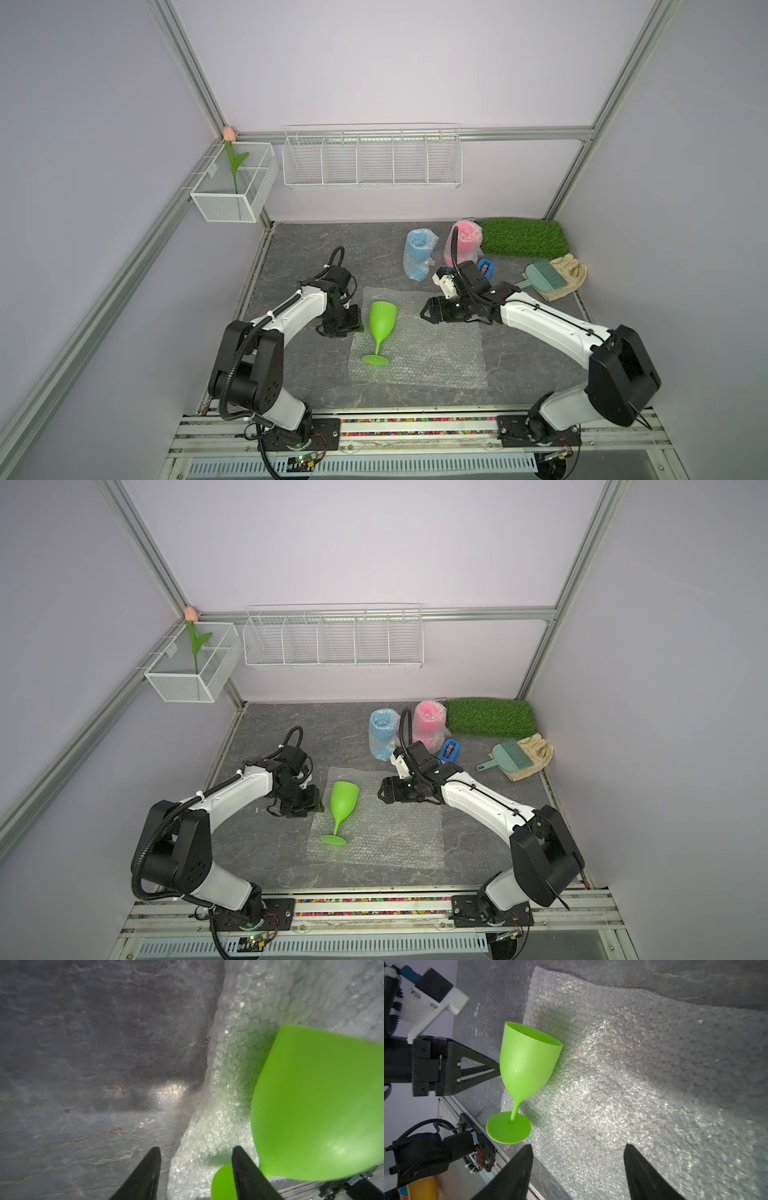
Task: Wrap wine glasses in bubble wrap
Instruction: Wrap the wine glass in bubble wrap.
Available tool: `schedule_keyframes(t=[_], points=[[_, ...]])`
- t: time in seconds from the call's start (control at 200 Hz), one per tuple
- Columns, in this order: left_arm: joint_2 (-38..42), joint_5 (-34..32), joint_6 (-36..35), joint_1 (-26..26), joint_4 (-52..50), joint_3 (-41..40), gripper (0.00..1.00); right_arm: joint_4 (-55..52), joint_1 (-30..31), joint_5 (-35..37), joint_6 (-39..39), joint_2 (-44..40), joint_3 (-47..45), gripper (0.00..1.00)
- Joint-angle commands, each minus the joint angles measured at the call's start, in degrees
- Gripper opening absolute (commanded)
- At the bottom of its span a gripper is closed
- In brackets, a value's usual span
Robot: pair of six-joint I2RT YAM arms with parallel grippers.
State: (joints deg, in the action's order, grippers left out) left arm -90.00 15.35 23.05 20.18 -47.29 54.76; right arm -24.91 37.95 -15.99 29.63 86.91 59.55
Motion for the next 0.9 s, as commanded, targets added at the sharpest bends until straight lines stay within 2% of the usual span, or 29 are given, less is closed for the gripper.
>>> schedule_keyframes(t=[0.0, 0.23, 0.4, 0.475, 0.665, 0.895], points=[[-2.0, -0.2, 1.7, -0.4, 5.3, -1.5, 0.48, 3.2, 3.0, -1.5, 6.0, 1.7, 1.6, 0.68], [-4.0, 2.2, 1.1, -0.3, 8.5, -3.3, 0.33, 8.1, 8.4, -1.1, 11.7, 6.6, 1.5, 0.64], [-3.8, 6.7, -0.6, -0.4, 9.3, -3.2, 0.07, 8.8, 9.5, 0.3, 13.1, 9.3, 2.0, 0.50], [-2.7, 8.0, -1.1, -0.4, 9.4, -3.0, 0.00, 7.1, 9.4, 2.4, 12.5, 9.8, 2.4, 0.47], [-0.6, 12.1, -2.7, -0.3, 7.6, -0.6, 0.00, 4.0, 9.2, 5.5, 10.1, 11.7, 4.2, 0.41], [1.9, 12.2, -2.7, 1.7, 4.8, 3.1, 0.00, 3.7, 8.4, 5.8, 8.9, 15.3, 6.3, 0.32]])
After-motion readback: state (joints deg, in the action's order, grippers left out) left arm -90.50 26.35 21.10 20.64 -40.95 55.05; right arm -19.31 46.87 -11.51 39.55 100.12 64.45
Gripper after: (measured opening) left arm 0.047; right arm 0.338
